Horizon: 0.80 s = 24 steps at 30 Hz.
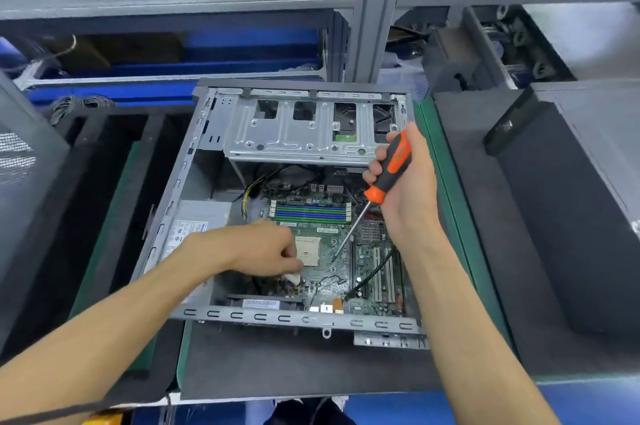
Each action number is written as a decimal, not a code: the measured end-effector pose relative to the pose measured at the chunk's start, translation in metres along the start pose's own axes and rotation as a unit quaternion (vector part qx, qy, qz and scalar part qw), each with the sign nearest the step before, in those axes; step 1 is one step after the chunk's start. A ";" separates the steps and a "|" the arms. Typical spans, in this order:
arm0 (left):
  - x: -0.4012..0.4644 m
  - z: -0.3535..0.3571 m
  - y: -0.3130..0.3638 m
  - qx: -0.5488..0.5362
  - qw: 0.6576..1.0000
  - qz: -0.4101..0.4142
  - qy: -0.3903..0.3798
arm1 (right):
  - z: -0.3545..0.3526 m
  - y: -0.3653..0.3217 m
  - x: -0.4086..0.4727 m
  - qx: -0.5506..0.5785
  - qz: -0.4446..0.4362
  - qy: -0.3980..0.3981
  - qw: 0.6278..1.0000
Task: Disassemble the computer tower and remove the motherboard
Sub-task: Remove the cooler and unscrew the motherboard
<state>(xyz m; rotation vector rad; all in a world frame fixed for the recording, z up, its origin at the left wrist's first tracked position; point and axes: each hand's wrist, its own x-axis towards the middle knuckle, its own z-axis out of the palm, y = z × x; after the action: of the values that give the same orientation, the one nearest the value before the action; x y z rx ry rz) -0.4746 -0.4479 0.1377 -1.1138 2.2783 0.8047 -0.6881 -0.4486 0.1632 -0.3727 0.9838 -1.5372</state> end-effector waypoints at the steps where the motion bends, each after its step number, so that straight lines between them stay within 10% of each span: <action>1: -0.001 0.001 -0.001 0.017 1.000 -0.008 0.013 | 0.000 0.000 0.000 0.006 0.002 -0.002 1.000; 24: 0.027 0.020 0.065 -0.334 0.939 0.056 -0.066 | -0.004 -0.012 -0.011 0.035 -0.008 0.019 0.999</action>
<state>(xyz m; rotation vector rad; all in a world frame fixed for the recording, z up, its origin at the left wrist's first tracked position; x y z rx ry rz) -0.5396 -0.4166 0.1249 -1.1507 2.0076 1.7289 -0.6961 -0.4376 0.1738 -0.3034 0.9571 -1.5937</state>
